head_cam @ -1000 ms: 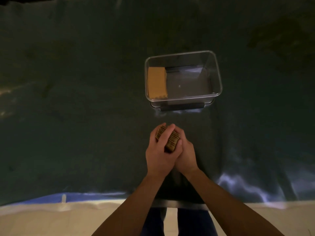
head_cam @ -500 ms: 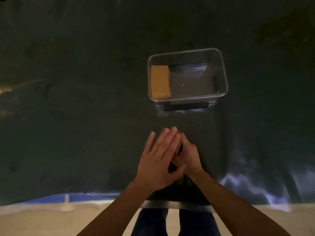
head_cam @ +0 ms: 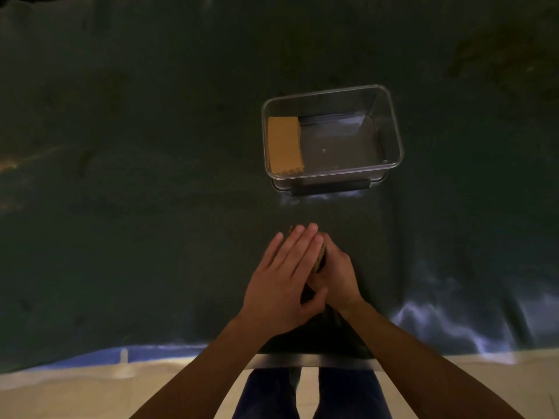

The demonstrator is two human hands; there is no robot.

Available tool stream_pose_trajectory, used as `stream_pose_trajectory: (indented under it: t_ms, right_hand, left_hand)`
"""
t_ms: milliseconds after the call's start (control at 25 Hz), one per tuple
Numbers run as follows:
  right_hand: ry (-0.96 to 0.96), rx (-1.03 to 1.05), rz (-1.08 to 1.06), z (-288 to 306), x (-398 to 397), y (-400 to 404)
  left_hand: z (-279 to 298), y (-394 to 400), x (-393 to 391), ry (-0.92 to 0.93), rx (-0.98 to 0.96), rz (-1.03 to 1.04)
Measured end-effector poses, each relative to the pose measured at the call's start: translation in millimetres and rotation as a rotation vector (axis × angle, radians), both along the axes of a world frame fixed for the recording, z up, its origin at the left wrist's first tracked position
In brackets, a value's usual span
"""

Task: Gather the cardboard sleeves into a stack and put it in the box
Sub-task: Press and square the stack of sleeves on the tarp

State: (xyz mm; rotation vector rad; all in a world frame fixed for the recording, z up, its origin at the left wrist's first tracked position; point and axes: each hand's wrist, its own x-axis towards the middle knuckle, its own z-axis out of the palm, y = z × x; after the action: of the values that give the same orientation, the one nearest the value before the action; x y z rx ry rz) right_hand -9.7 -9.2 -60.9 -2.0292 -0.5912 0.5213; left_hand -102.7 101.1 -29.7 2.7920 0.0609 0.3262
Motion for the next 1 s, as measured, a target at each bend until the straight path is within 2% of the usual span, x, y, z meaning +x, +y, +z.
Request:
stream_pose_trajectory:
  t_ms: [120, 240, 400, 520, 720, 880, 1000]
  right_hand:
    - [0.002, 0.010, -0.008, 3.4, -2.1, 1.1]
    - [-0.044, -0.055, 0.029, 8.7, 0.0, 4.4]
    - [-0.450, -0.270, 0.274, 22.5, 9.4, 13.0]
    - [-0.608, -0.428, 0.418, 32.5, 14.4, 24.0]
    - [-0.552, -0.510, 0.425, 17.8, 6.0, 25.7]
    - [-0.441, -0.385, 0.316, -3.3, 1.4, 11.3]
    - [-0.315, -0.249, 0.118, -11.3, -7.2, 6.2]
  left_hand:
    - [-0.6, 0.2, -3.6, 0.094, -0.005, -0.041]
    - [7.5, 5.8, -1.6, 0.106, -0.062, 0.026]
    - [15.9, 21.4, 5.3, 0.075, -0.408, 0.262]
    - [6.7, 32.3, 8.5, 0.099, -0.452, 0.380]
    - [-26.1, 36.5, 1.6, 0.026, -0.671, 0.587]
    - [-41.4, 41.6, 0.1, 0.043, -0.608, 0.665]
    - [-47.9, 41.8, 1.0, 0.065, -0.602, 0.654]
